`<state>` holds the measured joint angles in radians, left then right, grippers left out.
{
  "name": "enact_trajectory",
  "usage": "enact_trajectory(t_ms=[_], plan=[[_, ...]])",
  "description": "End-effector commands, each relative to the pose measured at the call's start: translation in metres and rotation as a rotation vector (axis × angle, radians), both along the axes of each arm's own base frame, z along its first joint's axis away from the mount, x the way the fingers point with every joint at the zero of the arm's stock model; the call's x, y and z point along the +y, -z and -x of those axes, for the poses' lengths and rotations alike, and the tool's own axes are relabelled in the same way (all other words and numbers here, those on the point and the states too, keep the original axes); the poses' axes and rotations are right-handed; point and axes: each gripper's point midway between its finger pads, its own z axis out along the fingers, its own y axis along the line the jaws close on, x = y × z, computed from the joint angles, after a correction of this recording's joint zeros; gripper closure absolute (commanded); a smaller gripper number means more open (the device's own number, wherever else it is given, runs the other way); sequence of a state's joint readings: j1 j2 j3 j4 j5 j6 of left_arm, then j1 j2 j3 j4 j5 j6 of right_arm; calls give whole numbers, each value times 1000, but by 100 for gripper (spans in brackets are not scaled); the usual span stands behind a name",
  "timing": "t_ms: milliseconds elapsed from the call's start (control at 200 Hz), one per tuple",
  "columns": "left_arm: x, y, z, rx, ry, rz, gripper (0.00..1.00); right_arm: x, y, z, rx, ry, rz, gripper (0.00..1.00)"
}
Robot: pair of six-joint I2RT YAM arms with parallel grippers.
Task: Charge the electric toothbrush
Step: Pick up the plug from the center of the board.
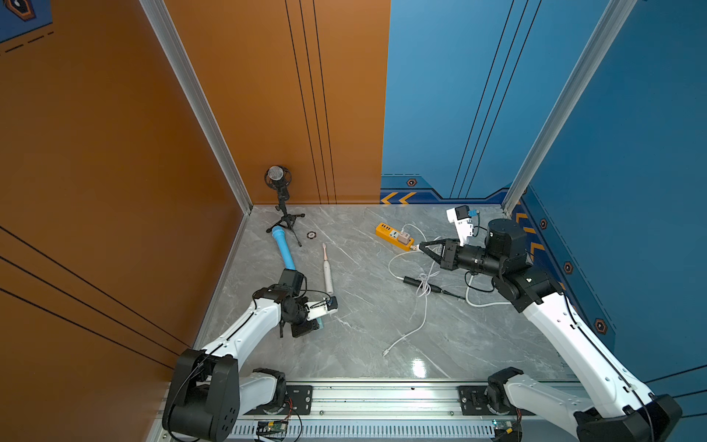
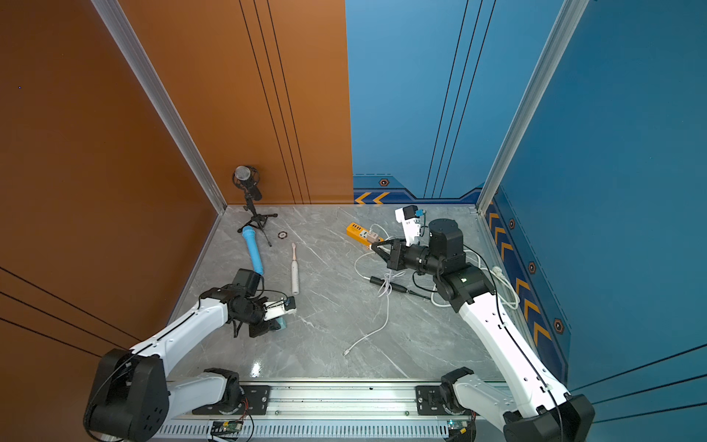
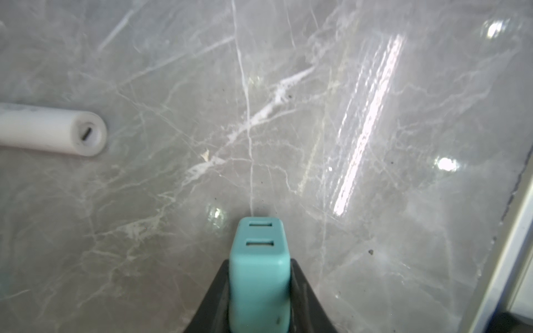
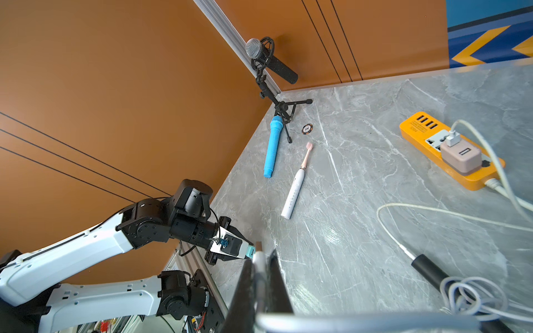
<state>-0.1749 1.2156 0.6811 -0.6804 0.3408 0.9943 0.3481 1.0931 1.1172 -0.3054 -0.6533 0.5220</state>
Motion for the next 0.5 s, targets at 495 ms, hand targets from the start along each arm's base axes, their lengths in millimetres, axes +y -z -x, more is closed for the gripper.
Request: enact_trajectory(t_ms=[495], plan=[[-144,-244,-76,-352,89,469,92,71,-15,-26,106,-38,-110,99]])
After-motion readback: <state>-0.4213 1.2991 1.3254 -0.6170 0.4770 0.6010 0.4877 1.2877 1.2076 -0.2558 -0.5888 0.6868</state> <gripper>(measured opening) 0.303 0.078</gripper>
